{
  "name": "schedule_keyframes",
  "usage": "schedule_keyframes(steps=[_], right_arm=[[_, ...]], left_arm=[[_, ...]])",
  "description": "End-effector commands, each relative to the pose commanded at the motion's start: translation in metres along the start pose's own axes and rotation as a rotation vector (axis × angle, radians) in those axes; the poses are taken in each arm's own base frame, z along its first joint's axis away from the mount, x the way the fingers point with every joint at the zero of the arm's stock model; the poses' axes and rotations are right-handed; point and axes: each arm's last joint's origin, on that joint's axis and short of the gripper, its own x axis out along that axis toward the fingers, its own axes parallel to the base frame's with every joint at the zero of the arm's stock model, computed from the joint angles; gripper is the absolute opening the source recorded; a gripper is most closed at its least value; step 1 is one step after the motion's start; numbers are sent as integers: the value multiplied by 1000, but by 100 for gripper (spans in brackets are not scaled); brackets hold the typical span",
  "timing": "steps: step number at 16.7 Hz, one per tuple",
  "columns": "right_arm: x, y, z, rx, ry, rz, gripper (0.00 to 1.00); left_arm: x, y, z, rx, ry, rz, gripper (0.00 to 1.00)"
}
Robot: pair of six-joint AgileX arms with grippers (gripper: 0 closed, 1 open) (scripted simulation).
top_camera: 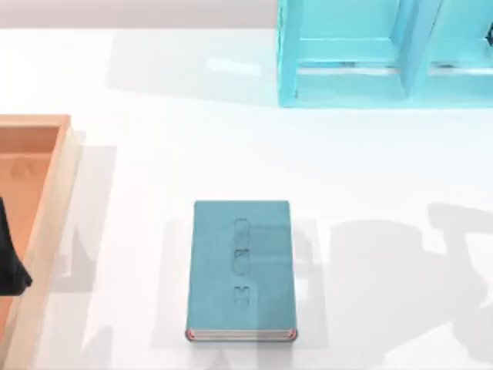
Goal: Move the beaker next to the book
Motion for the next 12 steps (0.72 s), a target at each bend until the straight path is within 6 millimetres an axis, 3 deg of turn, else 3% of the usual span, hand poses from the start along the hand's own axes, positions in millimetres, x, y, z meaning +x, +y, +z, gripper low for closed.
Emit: schedule_keyframes(steps=[5, 12], right_arm=[[33, -33, -19, -191, -40, 192, 100], [37, -36, -19, -219, -49, 213, 100]], left_arm=[[0, 0, 0, 0, 0, 0, 100], [0, 0, 0, 0, 0, 0, 100]])
